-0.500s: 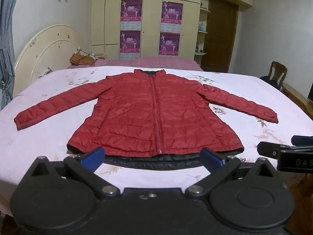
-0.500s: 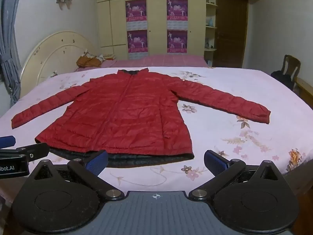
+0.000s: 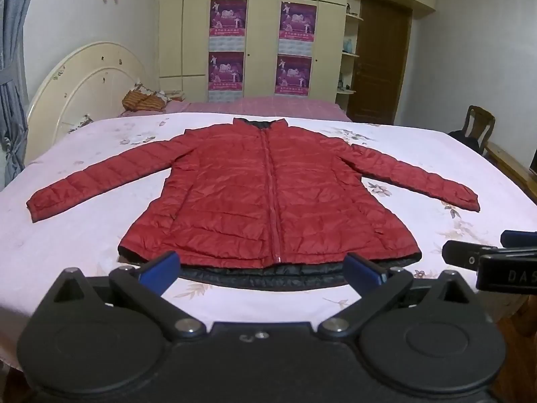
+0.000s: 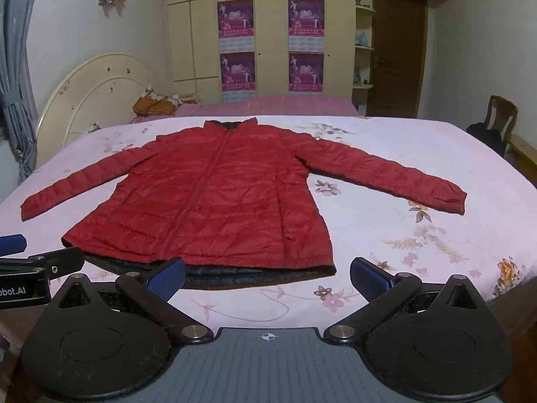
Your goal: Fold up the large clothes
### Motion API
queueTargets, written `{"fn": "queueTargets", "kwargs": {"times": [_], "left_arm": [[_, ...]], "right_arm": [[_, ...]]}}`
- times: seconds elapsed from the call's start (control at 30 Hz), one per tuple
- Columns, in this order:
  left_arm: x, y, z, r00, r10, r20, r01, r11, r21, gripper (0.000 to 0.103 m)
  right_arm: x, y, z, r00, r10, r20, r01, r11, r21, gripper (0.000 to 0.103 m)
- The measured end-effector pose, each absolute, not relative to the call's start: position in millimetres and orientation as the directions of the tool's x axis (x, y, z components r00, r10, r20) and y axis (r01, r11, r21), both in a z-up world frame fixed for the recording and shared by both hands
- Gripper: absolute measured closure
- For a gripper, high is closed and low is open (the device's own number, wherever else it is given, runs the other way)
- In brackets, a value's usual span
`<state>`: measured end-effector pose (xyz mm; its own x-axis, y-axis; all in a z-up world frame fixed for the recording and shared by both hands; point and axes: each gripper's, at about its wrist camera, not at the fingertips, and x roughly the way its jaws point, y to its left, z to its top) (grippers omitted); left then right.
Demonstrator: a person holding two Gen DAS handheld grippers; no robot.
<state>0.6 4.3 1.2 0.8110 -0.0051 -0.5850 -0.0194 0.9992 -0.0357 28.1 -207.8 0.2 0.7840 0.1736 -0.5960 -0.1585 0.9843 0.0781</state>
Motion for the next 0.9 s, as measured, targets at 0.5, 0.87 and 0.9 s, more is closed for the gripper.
{"fn": "queueTargets", "kwargs": {"times": [0.5,0.87,0.9], "left_arm": [[-3.8,4.2,-0.2,0.813,0.007,-0.582,-0.029,0.999,-0.029,0.000],[-4.3,2.2,1.4,0.813,0.008,-0.582,-0.030,0.999,-0.028,0.000],[-4.4,1.9,1.4,0.813,0.009,-0.582,-0.029,0.999,-0.027,0.000]], "right_arm": [[25.5,-209.0,4.5,0.785,0.180,-0.593,-0.160,0.983,0.087,0.000],[25.4,-210.0,5.2,0.786,0.183,-0.591,-0.160,0.983,0.092,0.000],[25.3,-210.2,5.2,0.786,0.183,-0.590,-0.160,0.983,0.092,0.000]]}}
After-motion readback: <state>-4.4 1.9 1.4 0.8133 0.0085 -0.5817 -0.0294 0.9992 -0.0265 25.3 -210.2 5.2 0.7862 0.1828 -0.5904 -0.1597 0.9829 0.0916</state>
